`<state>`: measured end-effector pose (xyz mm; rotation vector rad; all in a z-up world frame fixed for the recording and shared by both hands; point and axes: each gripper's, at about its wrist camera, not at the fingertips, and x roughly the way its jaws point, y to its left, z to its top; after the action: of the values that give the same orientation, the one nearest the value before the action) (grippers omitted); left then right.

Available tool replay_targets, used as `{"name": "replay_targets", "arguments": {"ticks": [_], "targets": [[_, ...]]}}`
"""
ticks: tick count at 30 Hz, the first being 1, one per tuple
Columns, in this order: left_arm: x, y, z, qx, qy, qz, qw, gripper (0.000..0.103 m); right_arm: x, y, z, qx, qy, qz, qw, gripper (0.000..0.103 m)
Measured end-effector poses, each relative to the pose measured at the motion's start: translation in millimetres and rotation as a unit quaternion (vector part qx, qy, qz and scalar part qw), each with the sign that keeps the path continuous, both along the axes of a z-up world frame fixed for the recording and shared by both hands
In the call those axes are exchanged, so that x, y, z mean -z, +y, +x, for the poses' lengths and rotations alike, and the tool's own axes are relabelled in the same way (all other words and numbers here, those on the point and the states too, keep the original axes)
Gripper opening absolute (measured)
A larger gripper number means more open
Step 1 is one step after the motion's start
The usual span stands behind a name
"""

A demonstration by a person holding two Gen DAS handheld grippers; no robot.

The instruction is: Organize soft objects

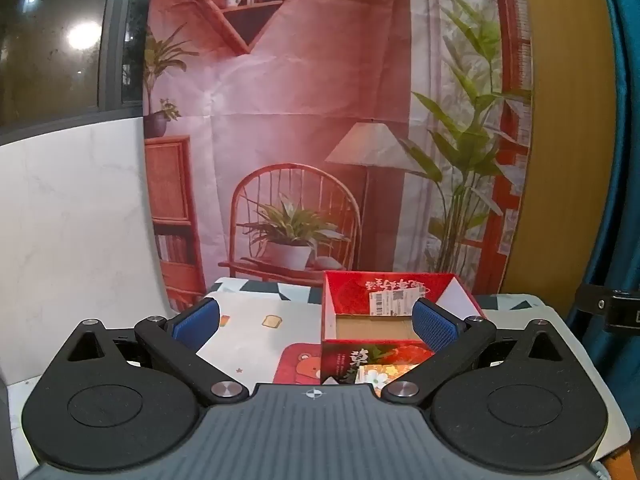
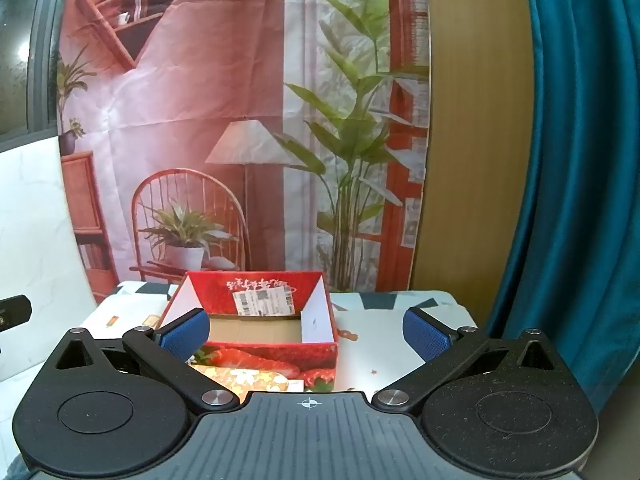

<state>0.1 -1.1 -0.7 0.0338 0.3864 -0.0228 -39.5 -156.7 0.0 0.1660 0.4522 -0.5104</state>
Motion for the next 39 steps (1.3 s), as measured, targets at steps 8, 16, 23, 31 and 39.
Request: {"name": "replay_targets", "arguments": {"ticks": [8, 16, 23, 31, 39], "targets": [[0.7, 1.5, 0.2, 0.001, 0.003, 0.003, 1.0, 0.103, 1.3, 0.3, 0.0, 0.0, 0.0, -0.004, 1.0, 0.103], [-0.3, 1.2, -0.1, 0.0, 0.001, 0.003, 1.0, 0.103, 4.4, 3.9, 3.4, 0.001, 0.0, -0.006, 1.0, 0.103], [0.7, 1.3, -0.1, 0.0, 0.001, 0.002, 1.0, 0.103, 0.3, 2.9, 1.0, 0.001, 0.001, -0.006, 1.0, 0.103], [1.1, 0.8, 0.1, 0.0, 0.002, 0.002, 1.0, 0.103, -1.3, 2.5, 0.2, 0.001, 0.001, -0.007, 1.0, 0.103], [1.9, 0.7, 0.8, 0.0, 0.002, 0.002, 1.0, 0.103, -0.1, 3.3, 1.0, 0.001, 0.001, -0.008, 1.0, 0.103]]}}
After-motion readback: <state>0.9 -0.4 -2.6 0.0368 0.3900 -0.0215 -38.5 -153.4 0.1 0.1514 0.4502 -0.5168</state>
